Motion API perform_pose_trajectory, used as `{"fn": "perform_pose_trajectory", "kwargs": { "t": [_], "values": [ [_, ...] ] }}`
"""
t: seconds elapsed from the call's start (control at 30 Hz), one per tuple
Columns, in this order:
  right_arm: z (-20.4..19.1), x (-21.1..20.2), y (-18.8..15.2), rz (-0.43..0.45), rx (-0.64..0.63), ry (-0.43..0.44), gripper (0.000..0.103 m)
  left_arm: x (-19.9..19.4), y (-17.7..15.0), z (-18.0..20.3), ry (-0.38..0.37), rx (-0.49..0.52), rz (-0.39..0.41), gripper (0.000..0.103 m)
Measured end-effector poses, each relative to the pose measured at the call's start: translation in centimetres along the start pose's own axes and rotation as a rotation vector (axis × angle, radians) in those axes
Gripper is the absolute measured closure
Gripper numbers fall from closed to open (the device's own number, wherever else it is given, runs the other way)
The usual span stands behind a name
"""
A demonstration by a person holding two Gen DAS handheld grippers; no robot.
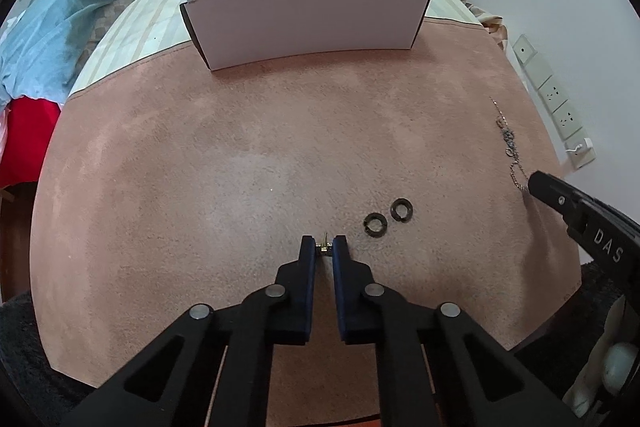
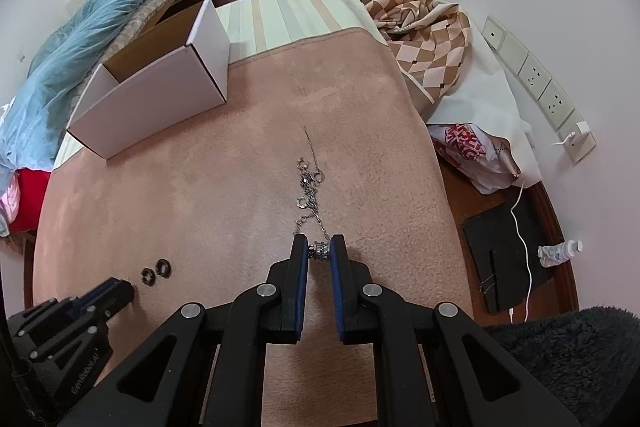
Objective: Organize jewelry
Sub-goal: 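Grasp the gold stud earring with the left tool while the right tool grasps the long pendant chain, then carry the earring and pendant chain with both tools into the white box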
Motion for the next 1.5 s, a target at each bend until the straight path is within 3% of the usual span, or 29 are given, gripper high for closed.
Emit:
{"fn": "perform_pose_trajectory", "kwargs": {
  "t": [0.33,0.6,0.83,0.93,1.13,1.5],
  "values": [
    [-2.2,-4.1,3.8,0.086,0.015,0.106,0.091,-3.3,2.7,-2.1,-0.066,-0.041,0.029,0.097],
    [-5.9,-8.6,9.7,0.180,0.003,0.225,0.091,-7.4,8.9,-4.9,-0.073,-0.061,0.120,0.097],
    [-11.1,-10.7,16.3,0.243,-0.085,0.321,0.091,-9.1,15.2,-6.5,-0.063,-0.042,0.193,0.097],
    [-12.8,-9.7,18.5,0.228,-0.108,0.341,0.091,-8.5,17.6,-7.2,-0.081,-0.057,0.193,0.097],
    [-15.3,-3.3,21.8,0.100,-0.138,0.345,0.091,-5.0,20.6,-8.5,-0.113,-0.087,0.126,0.097],
    [-16.1,6.9,22.9,-0.055,-0.184,0.257,0.091,2.4,22.4,-10.2,-0.088,-0.127,-0.043,0.095]
  ]
}}
Point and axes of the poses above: each gripper's, at about its wrist camera, not at the fingertips, and x roughly the way its jaws point, z to its right, y to its top, the point moved 5 cm from there along x, roughly the way its jaws point, and after that the axes turned 7 degrees about z, right-handed, at the moved point
